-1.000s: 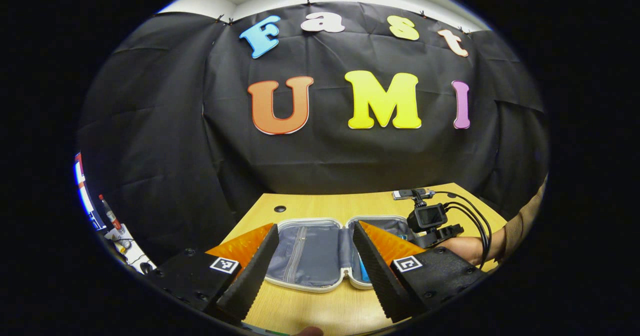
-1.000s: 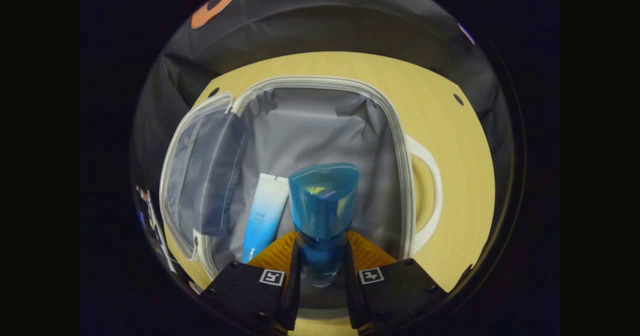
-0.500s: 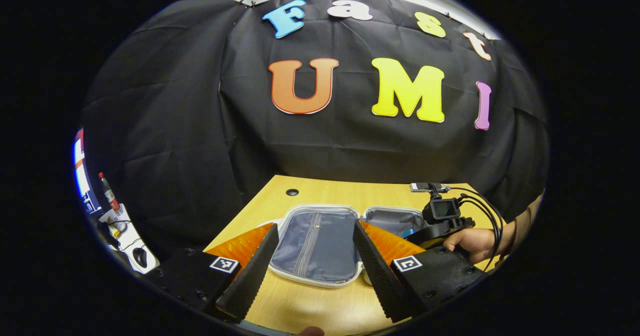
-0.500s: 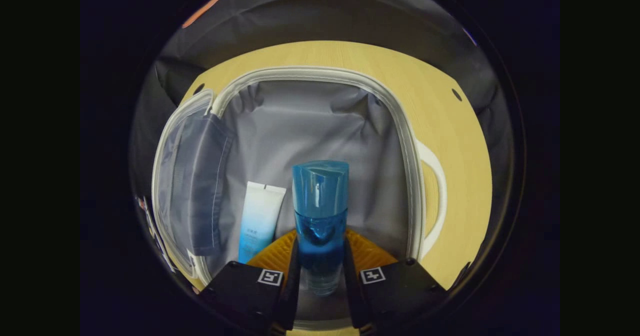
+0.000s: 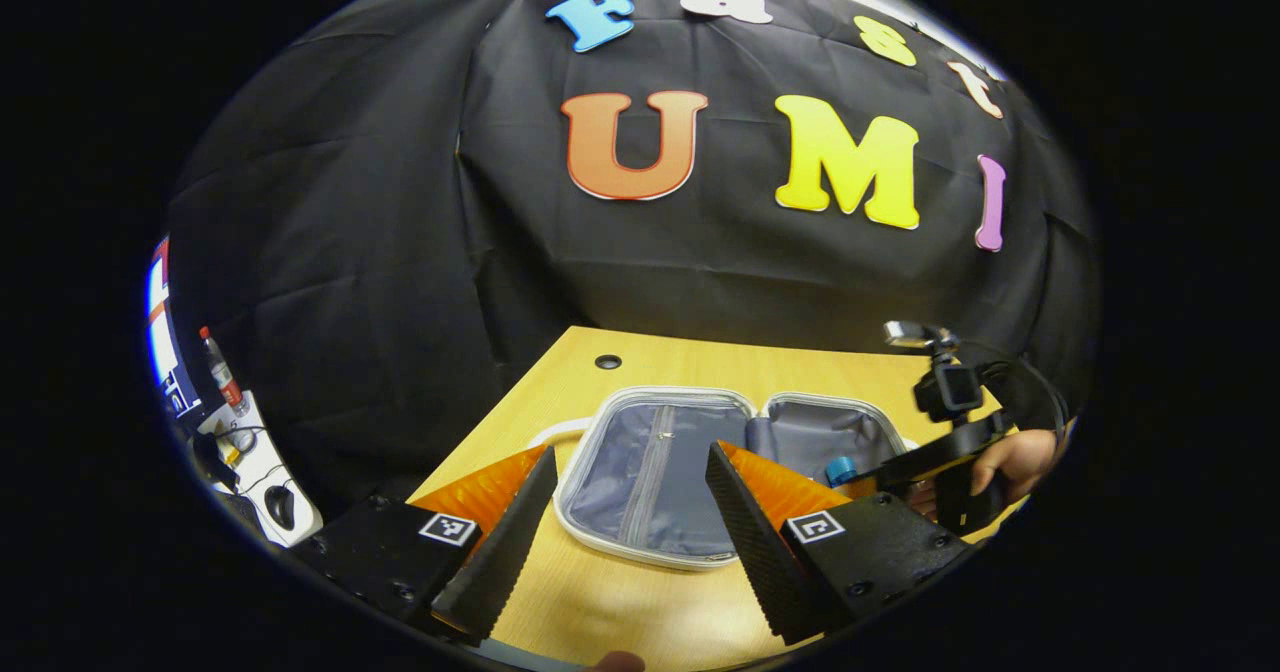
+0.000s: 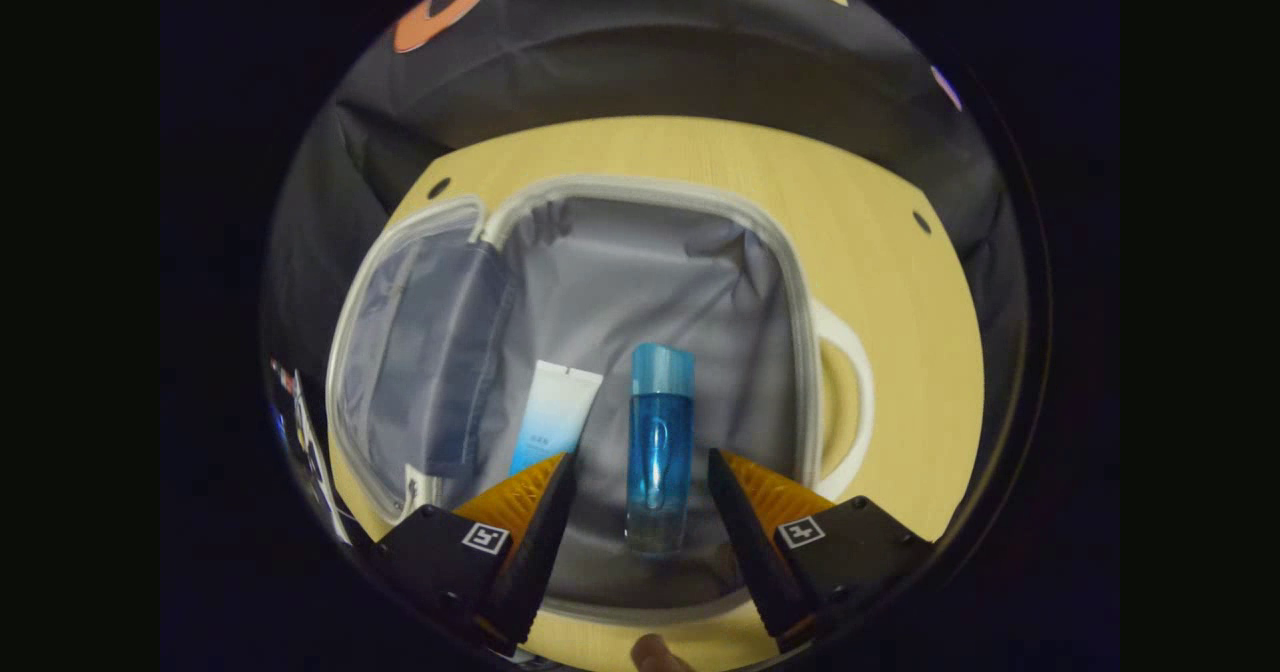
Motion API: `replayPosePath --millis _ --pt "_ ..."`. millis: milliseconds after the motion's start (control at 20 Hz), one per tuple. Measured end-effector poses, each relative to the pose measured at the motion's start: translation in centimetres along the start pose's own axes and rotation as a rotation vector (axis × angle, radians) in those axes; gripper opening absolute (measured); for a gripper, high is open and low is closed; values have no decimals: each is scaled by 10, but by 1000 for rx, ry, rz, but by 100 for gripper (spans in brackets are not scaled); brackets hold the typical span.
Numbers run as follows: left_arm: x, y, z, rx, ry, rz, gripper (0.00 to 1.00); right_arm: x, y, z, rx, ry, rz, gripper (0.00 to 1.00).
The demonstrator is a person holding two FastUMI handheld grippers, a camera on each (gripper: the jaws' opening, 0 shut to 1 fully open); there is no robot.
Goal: First open the suitcase, pack the skin care products into it, and then close the suitcase.
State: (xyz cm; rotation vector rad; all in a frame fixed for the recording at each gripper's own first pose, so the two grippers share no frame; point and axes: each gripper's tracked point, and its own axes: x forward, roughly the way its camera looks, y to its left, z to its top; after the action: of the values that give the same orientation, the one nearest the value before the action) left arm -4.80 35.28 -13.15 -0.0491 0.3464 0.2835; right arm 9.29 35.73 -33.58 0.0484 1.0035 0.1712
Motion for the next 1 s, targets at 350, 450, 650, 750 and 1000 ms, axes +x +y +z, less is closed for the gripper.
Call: replayPosePath --millis 350,450,650,750,1000 --pt "60 67 -31 -259 117 -7 97 -139 -6 48 -166 -334 98 80" --pt "82 85 -42 -361 143 -20 97 -176 -22 60 -167 -423 90 77" --pt "132 110 -69 -585 200 -97 99 -228 -50 67 -158 -533 48 80" --pt "149 113 -85 -669 251 -147 99 -244 -63 67 -151 -565 38 79" --pt "185 113 -108 -824 295 -197 96 -261 -81 58 -116 -584 20 80"
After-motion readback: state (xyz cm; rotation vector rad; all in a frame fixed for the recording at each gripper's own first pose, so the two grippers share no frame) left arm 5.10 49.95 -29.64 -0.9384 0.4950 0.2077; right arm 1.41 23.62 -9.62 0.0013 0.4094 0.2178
